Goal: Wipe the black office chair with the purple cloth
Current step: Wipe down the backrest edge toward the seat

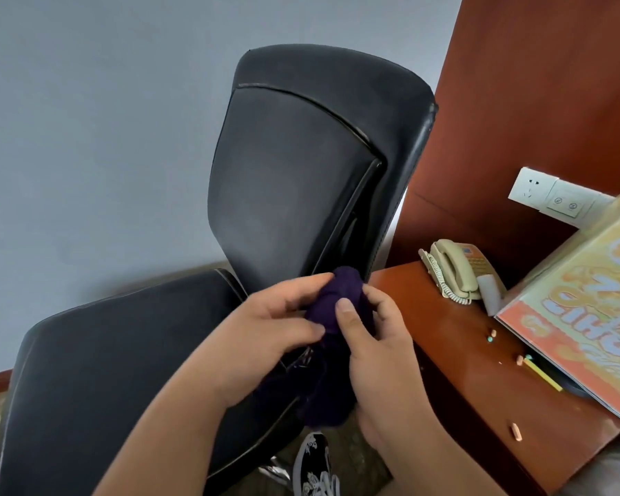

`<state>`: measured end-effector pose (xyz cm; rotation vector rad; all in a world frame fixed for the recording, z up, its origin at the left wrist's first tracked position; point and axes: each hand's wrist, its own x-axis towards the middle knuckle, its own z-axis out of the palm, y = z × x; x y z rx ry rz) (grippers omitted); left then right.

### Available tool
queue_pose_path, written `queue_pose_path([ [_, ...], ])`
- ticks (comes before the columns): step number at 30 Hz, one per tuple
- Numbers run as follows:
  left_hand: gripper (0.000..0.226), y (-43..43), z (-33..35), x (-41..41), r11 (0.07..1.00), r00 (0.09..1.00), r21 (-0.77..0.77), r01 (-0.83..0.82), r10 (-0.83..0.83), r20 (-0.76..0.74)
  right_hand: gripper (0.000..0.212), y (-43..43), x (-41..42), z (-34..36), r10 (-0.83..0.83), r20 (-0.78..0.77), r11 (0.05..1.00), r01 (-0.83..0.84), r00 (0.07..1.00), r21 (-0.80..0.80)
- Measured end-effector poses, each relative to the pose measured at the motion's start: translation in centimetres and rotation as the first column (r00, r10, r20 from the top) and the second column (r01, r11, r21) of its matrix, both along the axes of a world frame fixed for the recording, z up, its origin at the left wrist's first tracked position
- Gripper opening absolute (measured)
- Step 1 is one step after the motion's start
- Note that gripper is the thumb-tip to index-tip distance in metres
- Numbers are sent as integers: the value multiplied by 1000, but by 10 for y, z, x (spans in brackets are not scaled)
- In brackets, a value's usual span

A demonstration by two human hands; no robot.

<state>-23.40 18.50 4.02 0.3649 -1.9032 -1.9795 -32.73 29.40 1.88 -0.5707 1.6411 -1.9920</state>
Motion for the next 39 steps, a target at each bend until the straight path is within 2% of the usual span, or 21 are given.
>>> queue_pose_path([
  [3,38,-17,-8,-1,956,950,29,-292,293,-108,32,2,-3,20,-82,-367,994,102,926,34],
  [4,35,-21,-12,-4,911,904,18,-411,410,-123,35,3,-5,30,-135,-488,988,153,863,-1],
  [6,36,-25,-21,-12,817,816,-79,-572,556,-160,37,2,-12,50,-259,-707,958,270,658,-99],
  [9,37,-24,-28,-24,708,812,-411,-574,556,-177,37,-2,-33,80,-379,-852,889,399,361,-226],
  [11,38,-22,-31,-29,712,838,-466,-526,526,-143,38,-9,-48,96,-386,-887,864,436,255,-251],
  [14,51,-23,-35,-30,727,852,-466,-505,507,-131,38,-22,-53,93,-279,-946,857,487,166,-168],
  [18,86,-31,-43,-29,719,863,-502,-481,489,-126,38,-33,-34,47,-43,-990,848,528,131,34],
  [21,86,-35,-48,-29,730,879,-506,-460,456,-141,35,-34,-22,18,66,-983,853,502,173,146],
  [24,80,-38,-53,-30,741,889,-503,-444,434,-146,29,-35,-19,10,125,-978,873,451,167,188],
  [26,85,-39,-55,-29,739,889,-504,-447,432,-154,27,-34,-27,24,71,-986,873,469,149,134],
  [30,90,-35,-53,-28,764,894,-490,-420,440,-80,35,-28,-56,89,-227,-959,848,518,169,-109],
  [33,88,-33,-50,-28,777,903,-491,-394,427,-48,39,-27,-73,127,-345,-927,837,494,145,-234],
  [36,88,-36,-51,-28,784,906,-483,-389,421,-46,41,-29,-80,126,-393,-910,825,489,136,-283],
  [39,87,-36,-49,-27,789,910,-477,-387,410,-60,38,-30,-74,88,-345,-932,826,509,114,-243],
])
